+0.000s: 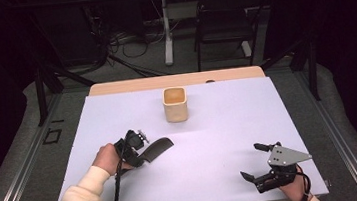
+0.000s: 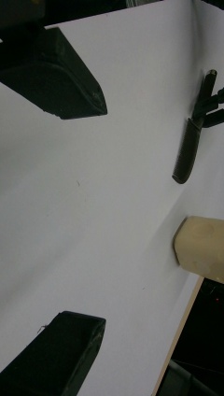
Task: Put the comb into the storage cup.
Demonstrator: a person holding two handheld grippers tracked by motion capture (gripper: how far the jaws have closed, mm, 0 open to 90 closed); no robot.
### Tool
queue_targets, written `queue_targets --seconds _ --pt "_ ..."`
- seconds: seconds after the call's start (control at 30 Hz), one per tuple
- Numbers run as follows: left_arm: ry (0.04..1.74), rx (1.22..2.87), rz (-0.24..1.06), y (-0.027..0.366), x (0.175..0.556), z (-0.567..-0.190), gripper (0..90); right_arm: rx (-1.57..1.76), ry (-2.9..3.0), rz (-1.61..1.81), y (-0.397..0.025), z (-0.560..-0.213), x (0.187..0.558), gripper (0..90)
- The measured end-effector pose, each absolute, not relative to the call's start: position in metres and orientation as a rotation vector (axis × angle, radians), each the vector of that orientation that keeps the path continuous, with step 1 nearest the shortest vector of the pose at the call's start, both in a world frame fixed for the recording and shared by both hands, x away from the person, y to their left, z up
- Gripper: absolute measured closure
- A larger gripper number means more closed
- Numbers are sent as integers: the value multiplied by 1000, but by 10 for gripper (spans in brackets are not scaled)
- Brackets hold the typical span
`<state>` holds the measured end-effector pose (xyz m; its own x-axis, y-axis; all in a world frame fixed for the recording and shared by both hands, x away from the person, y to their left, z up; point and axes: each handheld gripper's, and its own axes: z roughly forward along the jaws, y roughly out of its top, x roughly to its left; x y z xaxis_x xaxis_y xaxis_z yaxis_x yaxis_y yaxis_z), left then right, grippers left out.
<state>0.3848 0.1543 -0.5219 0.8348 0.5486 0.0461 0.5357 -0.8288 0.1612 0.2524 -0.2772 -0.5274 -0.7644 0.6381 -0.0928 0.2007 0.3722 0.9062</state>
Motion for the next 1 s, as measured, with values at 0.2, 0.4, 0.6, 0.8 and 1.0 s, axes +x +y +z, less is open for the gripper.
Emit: queue_targets --seconds 0.2,0.4,0.6,0.8,1.0 --pt "848 2897 116 153 388 -524 659 719 2207 1369 -277 -527 252 4" --pt "856 2890 86 153 390 -525 698 719 2214 1373 -277 -528 252 4" --pt "861 2886 84 153 389 -525 719 719 2213 1370 -277 -528 252 4" --pt "871 2859 100 155 388 -522 721 722 2206 1370 -278 -527 252 4" --pt "889 2802 124 161 383 -515 722 721 2206 1370 -277 -527 252 4"
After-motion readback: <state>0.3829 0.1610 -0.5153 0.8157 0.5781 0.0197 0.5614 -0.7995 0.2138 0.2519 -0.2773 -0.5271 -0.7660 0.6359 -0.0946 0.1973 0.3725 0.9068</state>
